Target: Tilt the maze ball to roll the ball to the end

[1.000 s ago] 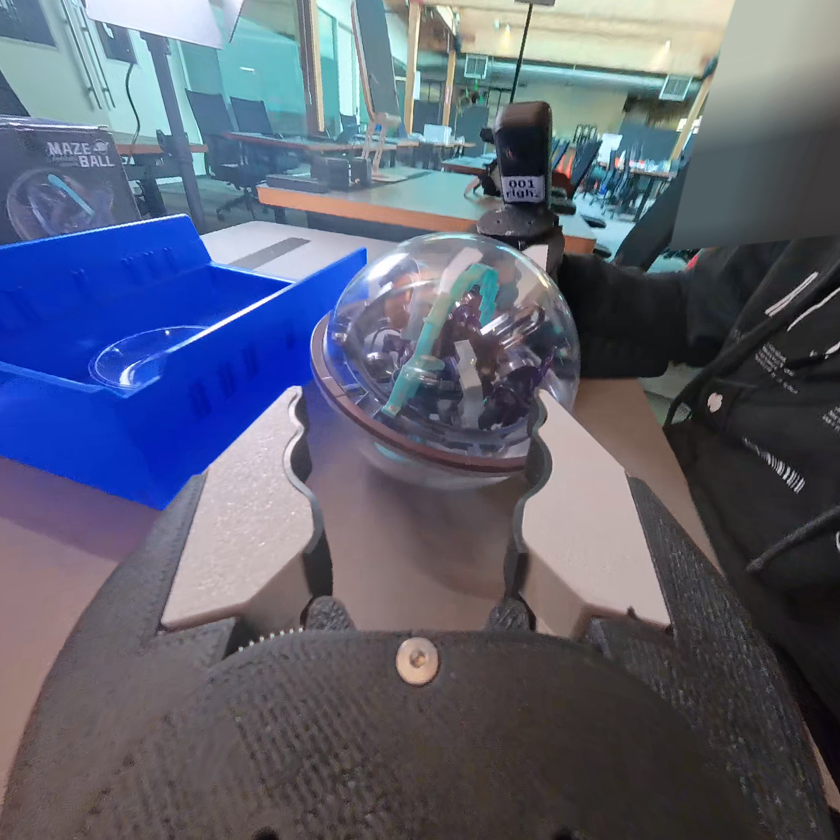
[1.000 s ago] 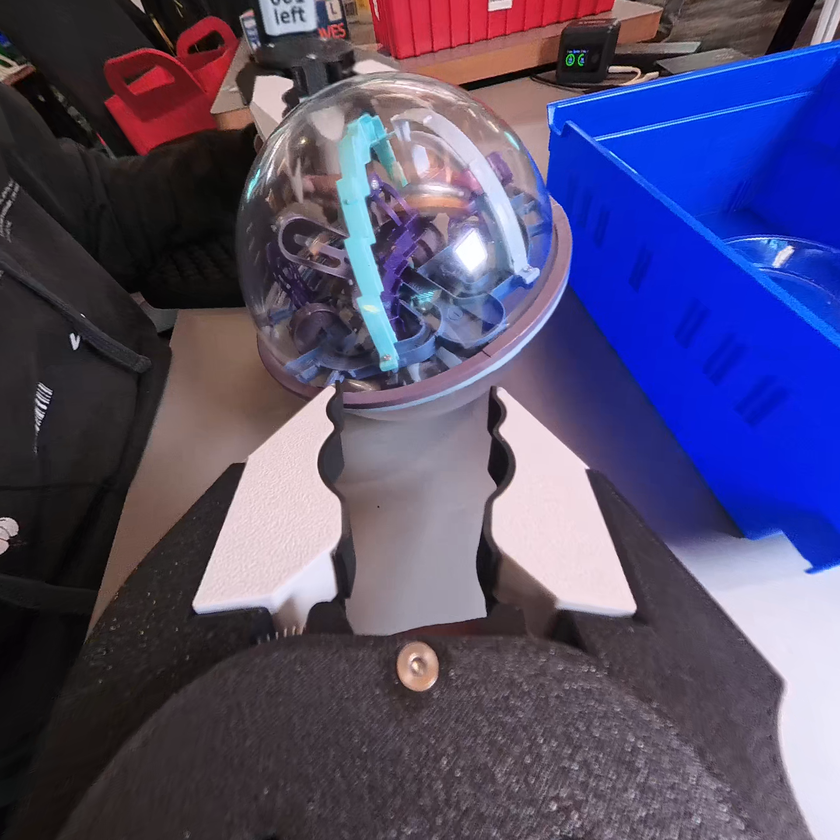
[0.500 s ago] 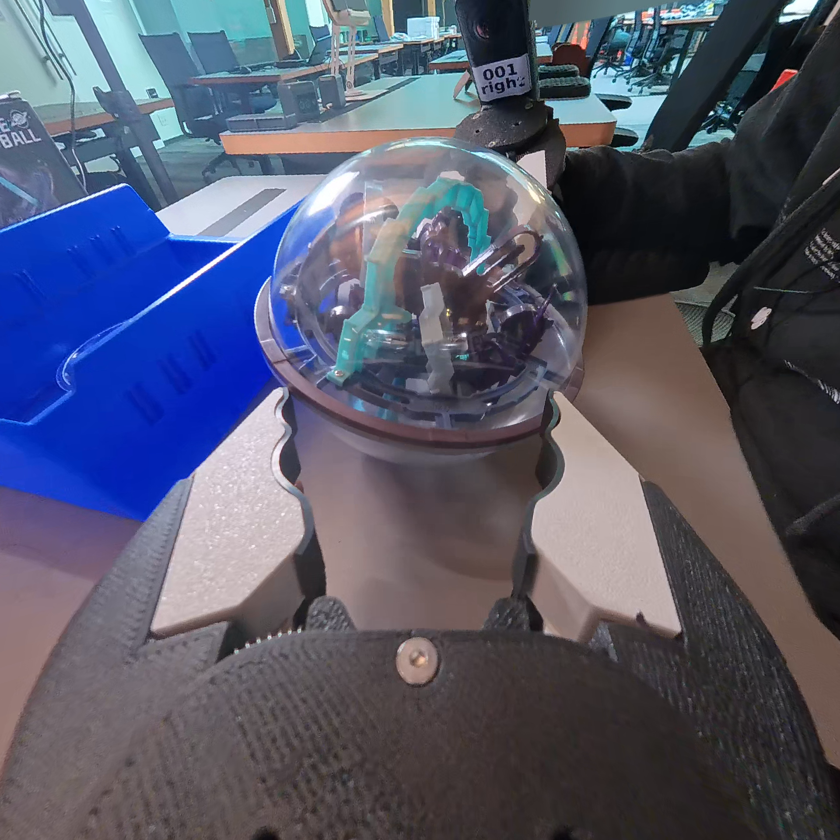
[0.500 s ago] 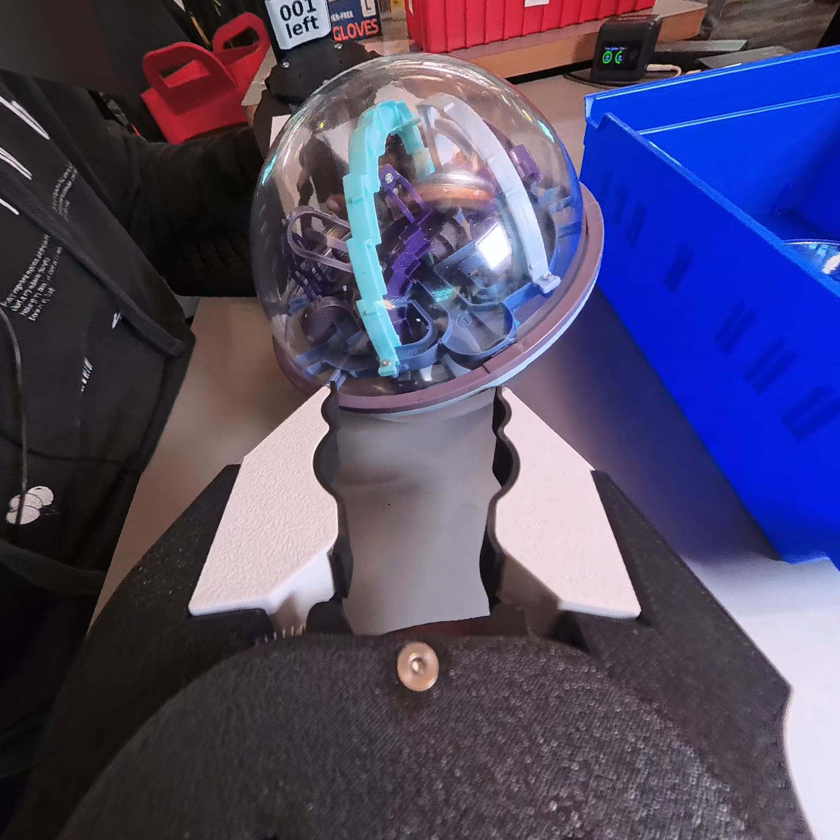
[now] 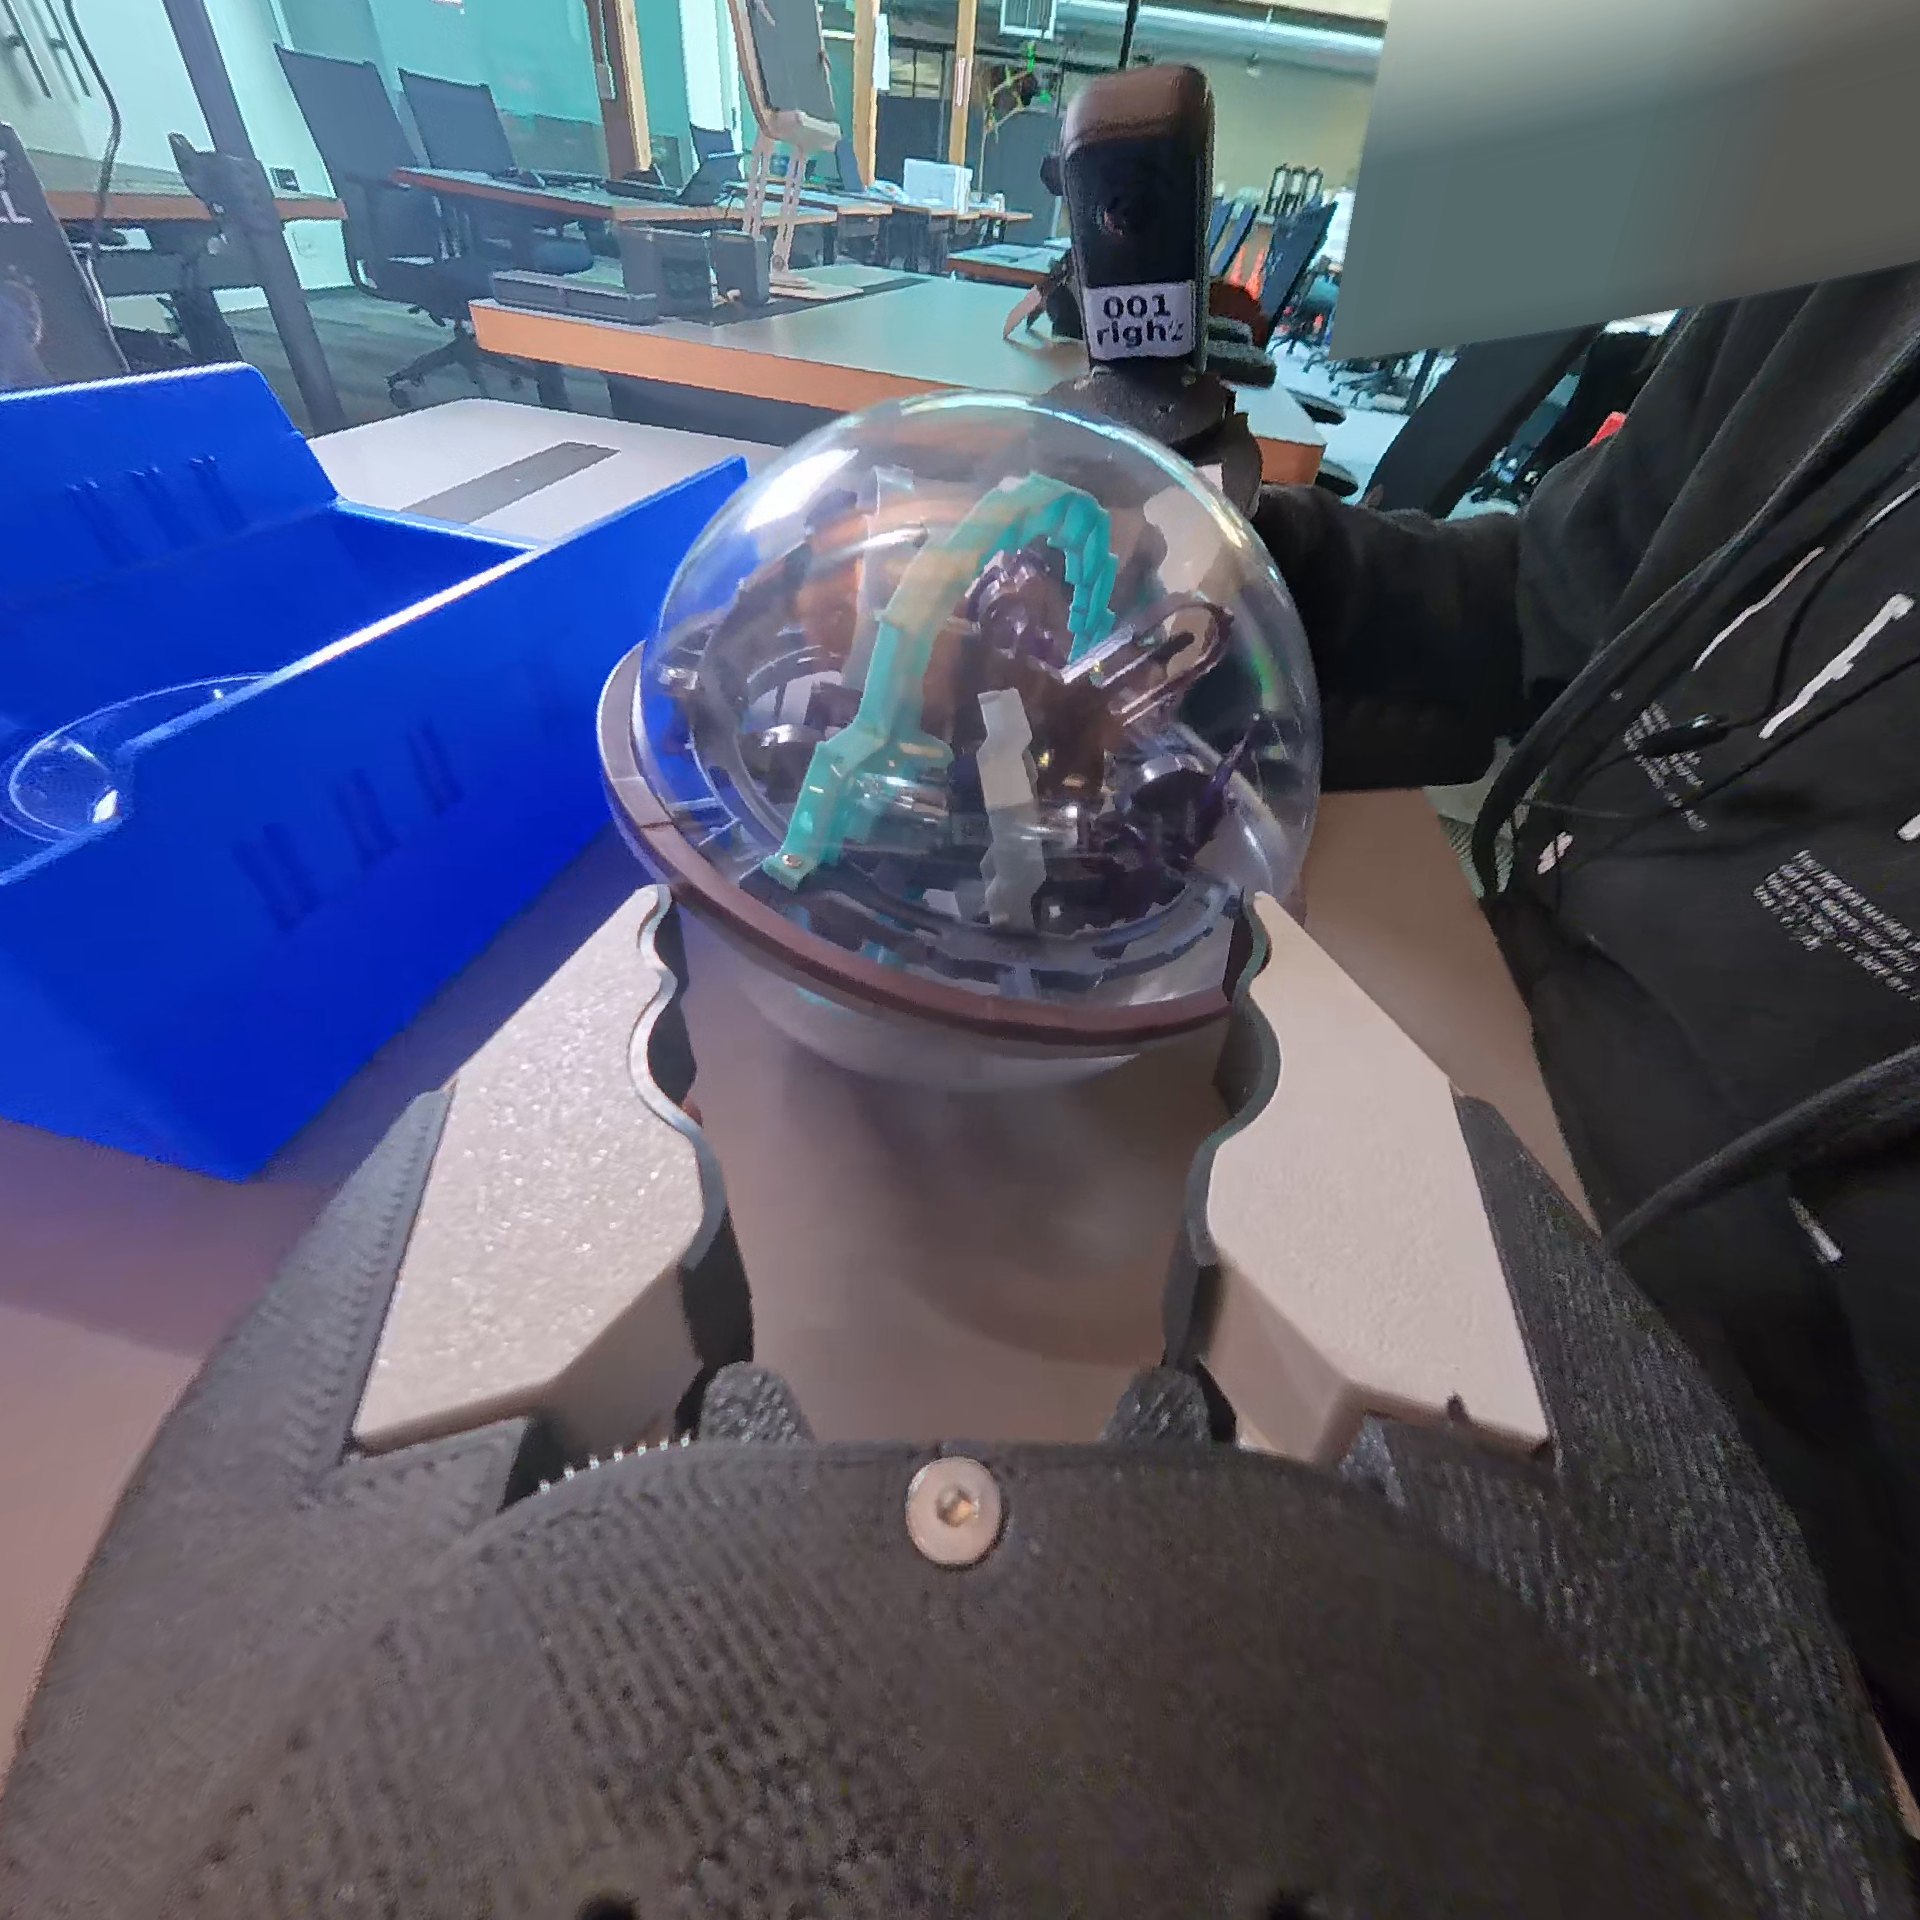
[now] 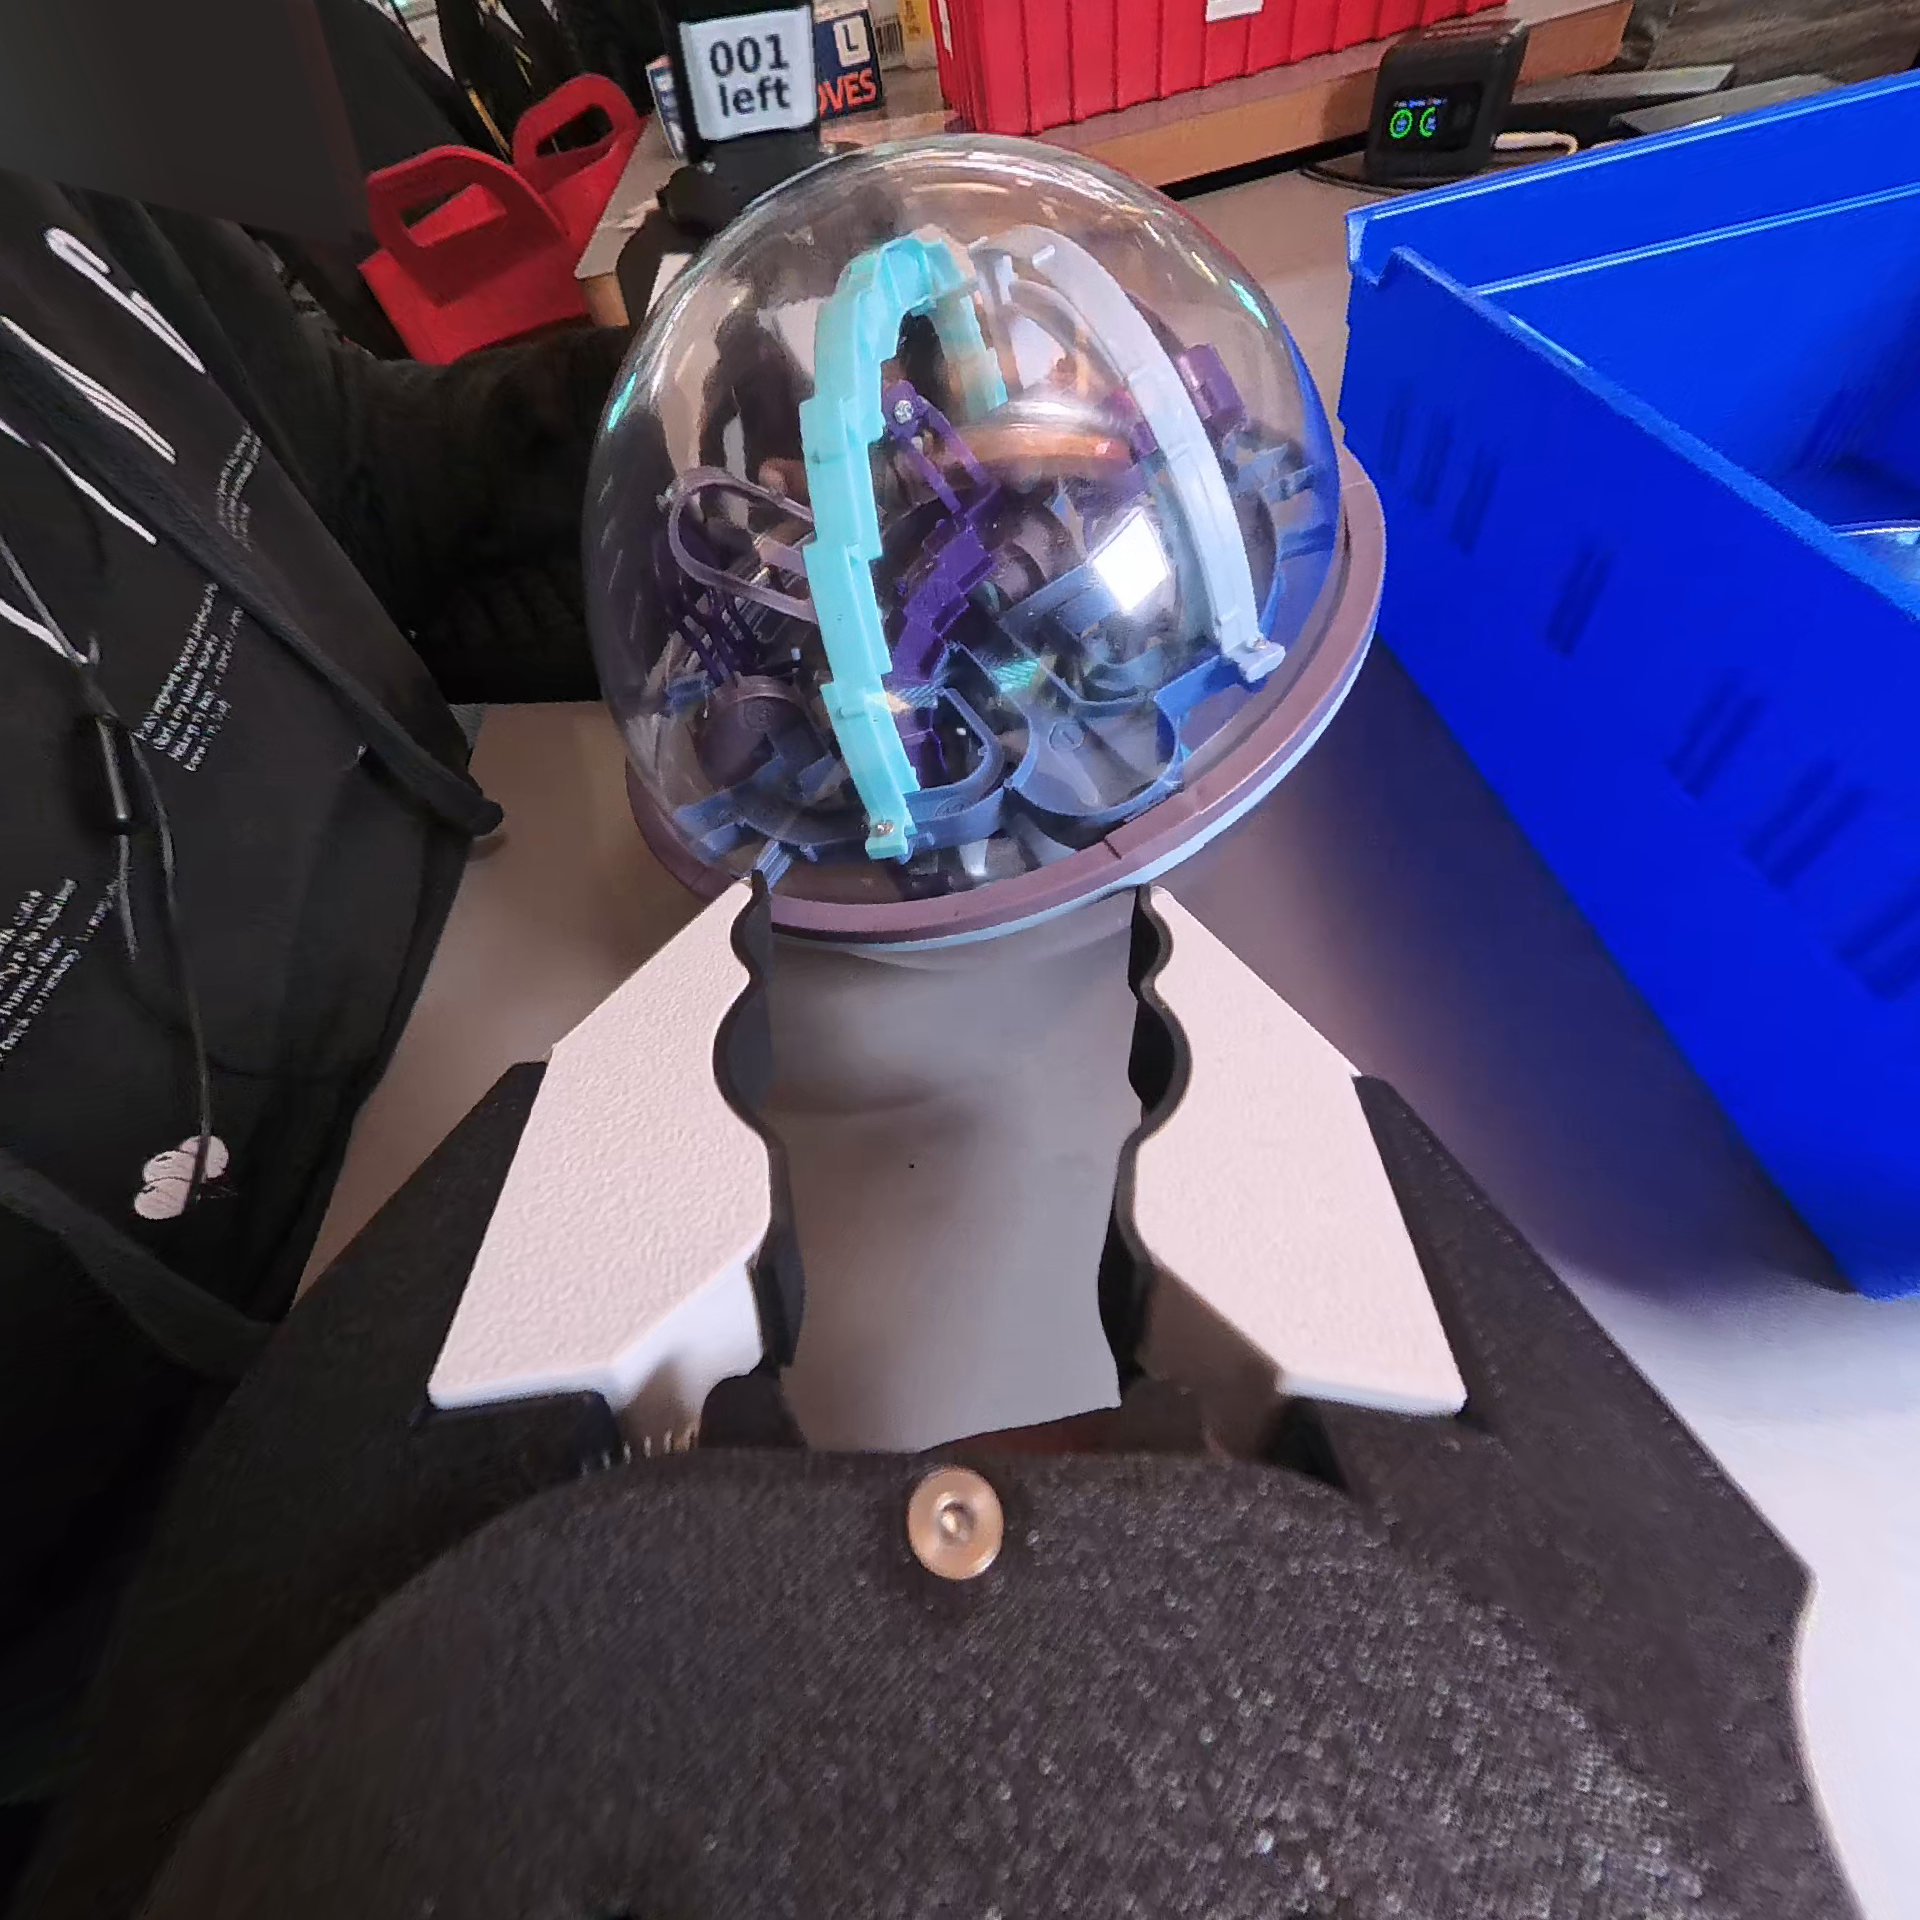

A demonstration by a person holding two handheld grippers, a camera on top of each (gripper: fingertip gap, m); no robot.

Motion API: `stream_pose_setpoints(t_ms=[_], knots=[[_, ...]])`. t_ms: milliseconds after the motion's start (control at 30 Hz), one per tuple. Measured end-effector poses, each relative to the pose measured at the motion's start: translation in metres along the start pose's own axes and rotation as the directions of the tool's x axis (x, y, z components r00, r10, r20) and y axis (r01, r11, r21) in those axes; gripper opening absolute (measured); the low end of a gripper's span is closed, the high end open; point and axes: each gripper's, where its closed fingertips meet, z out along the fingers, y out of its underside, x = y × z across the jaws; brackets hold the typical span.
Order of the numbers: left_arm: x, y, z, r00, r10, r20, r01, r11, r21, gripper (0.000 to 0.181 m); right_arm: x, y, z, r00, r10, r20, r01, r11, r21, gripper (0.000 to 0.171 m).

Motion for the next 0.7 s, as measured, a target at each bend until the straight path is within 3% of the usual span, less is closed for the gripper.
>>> stream_pose_setpoints(t_ms=[333, 500, 600, 700], knots=[[0.001, -0.002, -0.003, 1.000, -0.014, -0.011, 0.014, 1.000, 0.006, 0.096, 0.002, 0.002, 0.000, 1.000, 0.013, 0.010, -0.013, 1.000, -0.001, 0.068], [-0.002, 0.003, -0.008, 1.000, 0.017, 0.004, -0.017, 0.999, -0.034, 0.084, 0.014, 0.000, -0.007, 0.999, 0.029, -0.036, -0.029, 0.999, 0.019, 0.065], [0.009, 0.014, -0.016, 0.997, 0.017, -0.081, -0.027, 0.992, -0.122, 0.070, 0.024, -0.001, -0.012, 0.995, 0.031, -0.092, -0.029, 0.999, 0.019, 0.067], [0.017, 0.019, -0.028, 0.989, -0.028, -0.145, 0.003, 0.986, -0.167, 0.073, 0.037, -0.012, -0.025, 0.984, 0.014, -0.179, -0.003, 0.998, 0.062, 0.064]])
